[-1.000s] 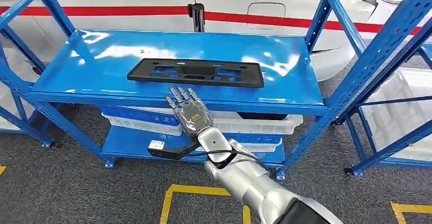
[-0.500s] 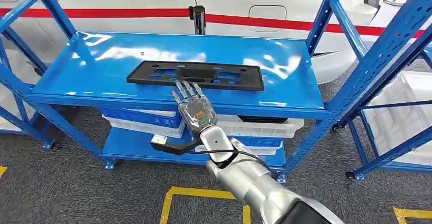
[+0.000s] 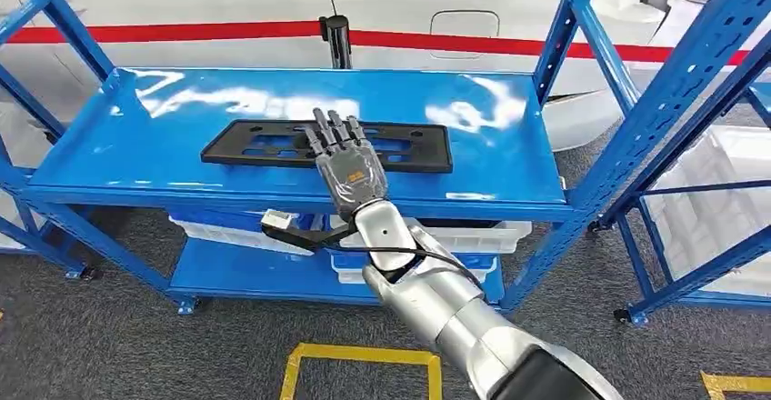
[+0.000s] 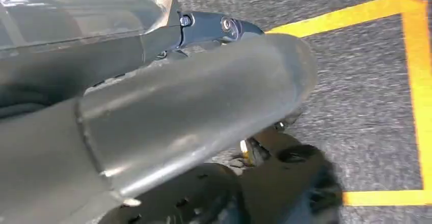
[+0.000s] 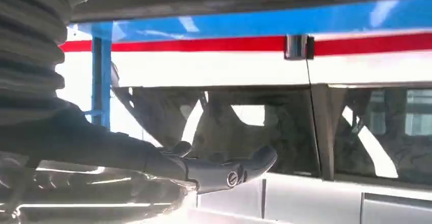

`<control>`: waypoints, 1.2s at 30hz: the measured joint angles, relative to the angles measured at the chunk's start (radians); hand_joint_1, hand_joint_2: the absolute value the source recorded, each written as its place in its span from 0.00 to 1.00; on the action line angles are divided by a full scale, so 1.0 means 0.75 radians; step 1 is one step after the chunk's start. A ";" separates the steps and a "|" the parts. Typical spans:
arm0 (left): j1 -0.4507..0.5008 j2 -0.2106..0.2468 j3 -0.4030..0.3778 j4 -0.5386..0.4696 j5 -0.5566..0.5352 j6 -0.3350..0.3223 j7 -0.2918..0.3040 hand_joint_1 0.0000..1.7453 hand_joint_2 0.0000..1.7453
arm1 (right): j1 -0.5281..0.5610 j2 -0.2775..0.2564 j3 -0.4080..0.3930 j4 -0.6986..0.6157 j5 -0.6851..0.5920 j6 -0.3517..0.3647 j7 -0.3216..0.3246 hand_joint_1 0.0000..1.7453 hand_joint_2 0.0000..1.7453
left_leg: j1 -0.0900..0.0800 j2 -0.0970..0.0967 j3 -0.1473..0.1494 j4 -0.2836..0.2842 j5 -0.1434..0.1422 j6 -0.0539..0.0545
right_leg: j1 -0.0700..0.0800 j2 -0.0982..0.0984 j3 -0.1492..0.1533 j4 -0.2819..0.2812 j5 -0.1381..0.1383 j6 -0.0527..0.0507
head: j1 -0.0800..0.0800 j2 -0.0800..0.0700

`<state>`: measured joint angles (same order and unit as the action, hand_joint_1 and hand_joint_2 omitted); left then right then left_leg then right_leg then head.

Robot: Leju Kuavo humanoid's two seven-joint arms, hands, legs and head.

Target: Take the parts from the cabinet and place them on the table.

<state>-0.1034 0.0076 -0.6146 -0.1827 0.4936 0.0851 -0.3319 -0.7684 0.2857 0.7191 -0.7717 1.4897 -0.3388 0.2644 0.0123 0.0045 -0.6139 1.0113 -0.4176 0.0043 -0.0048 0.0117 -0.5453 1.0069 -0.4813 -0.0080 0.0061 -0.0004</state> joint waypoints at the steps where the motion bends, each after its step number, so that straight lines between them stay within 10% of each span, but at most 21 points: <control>1: -0.003 -0.001 0.000 0.000 0.000 0.000 0.000 0.00 0.00 | -0.001 0.000 -0.001 -0.001 0.001 0.000 0.000 0.00 1.00 | -0.003 -0.003 0.001 -0.005 -0.001 0.003 | -0.003 0.001 -0.004 -0.002 -0.002 0.004 | -0.001 0.000; 5: 0.003 -0.002 0.000 0.001 0.001 0.002 -0.001 0.00 0.00 | -0.002 0.007 -0.004 -0.011 0.002 -0.003 -0.001 0.00 1.00 | 0.006 -0.006 0.023 -0.033 0.004 0.026 | 0.001 -0.009 -0.008 0.006 -0.016 0.033 | 0.002 0.000; 9: -0.003 -0.002 0.001 0.001 0.001 0.003 0.000 0.00 0.00 | -0.003 0.004 -0.010 -0.013 0.002 -0.001 -0.012 0.00 1.00 | -0.004 -0.013 0.037 -0.036 -0.010 0.049 | 0.001 -0.012 -0.216 0.374 -0.137 0.014 | 0.003 0.000; 11: 0.000 -0.002 0.001 0.001 0.000 0.003 0.003 0.00 0.00 | 0.008 0.005 -0.009 -0.012 -0.007 0.009 -0.029 0.00 1.00 | -0.005 -0.018 0.045 -0.036 -0.018 0.048 | 0.001 -0.012 -0.256 0.390 -0.108 0.029 | 0.001 0.000; 13: -0.003 -0.002 0.001 0.001 0.000 0.003 0.004 0.00 0.00 | 0.009 0.011 -0.008 -0.009 -0.029 0.032 -0.057 0.00 1.00 | -0.005 -0.024 0.061 -0.035 -0.029 0.041 | 0.001 -0.012 -0.174 0.180 0.003 0.051 | 0.002 0.000; 15: -0.005 -0.003 0.001 0.001 0.001 0.003 0.004 0.00 0.00 | 0.011 0.020 -0.007 -0.002 -0.044 0.060 -0.074 0.00 1.00 | -0.011 -0.026 0.072 -0.032 -0.042 0.029 | 0.006 -0.010 -0.095 -0.008 0.076 0.041 | 0.002 0.000; 20: -0.007 -0.001 0.001 0.001 0.003 0.002 0.004 0.00 0.00 | 0.022 0.044 0.004 0.009 -0.050 0.074 -0.083 0.00 1.00 | 0.002 -0.025 0.074 -0.016 -0.071 -0.006 | -0.012 -0.010 -0.069 -0.022 0.082 -0.005 | 0.001 0.000; 25: -0.005 -0.002 0.001 0.002 0.005 0.003 0.003 0.00 0.00 | 0.036 0.052 0.013 0.015 -0.050 0.100 -0.088 0.00 1.00 | 0.015 -0.012 -0.157 0.397 -0.227 -0.043 | -0.010 -0.011 -0.046 -0.021 0.059 -0.029 | -0.012 0.000; 27: 0.001 -0.002 0.001 0.002 0.005 0.004 -0.007 0.00 0.00 | 0.056 0.051 0.021 0.016 -0.046 0.110 -0.087 0.00 1.00 | 0.023 -0.009 -0.145 0.317 -0.141 -0.047 | -0.011 -0.008 -0.033 -0.021 0.049 -0.024 | -0.014 0.000; 30: -0.003 -0.002 0.001 0.002 -0.002 0.007 -0.021 0.00 0.00 | 0.064 0.048 0.036 0.016 -0.034 0.118 -0.063 0.00 1.00 | 0.031 0.002 0.002 -0.013 0.015 -0.046 | -0.010 -0.006 -0.010 -0.021 0.031 -0.005 | -0.013 0.000; 36: -0.009 -0.005 0.001 0.002 -0.006 0.006 -0.021 0.00 0.00 | 0.064 0.027 0.041 0.021 -0.032 0.113 -0.032 0.00 1.00 | 0.013 -0.008 0.027 -0.032 0.003 0.017 | -0.002 -0.012 -0.017 0.009 -0.001 0.042 | -0.009 0.000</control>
<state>-0.1103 0.0038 -0.6138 -0.1812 0.4890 0.0896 -0.3479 -0.7205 0.3056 0.7500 -0.7557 1.4656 -0.2537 0.2403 0.0223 -0.0014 -0.5934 0.9872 -0.4152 0.0173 -0.0060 0.0023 -0.5583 1.0135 -0.4818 0.0236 -0.0007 -0.0004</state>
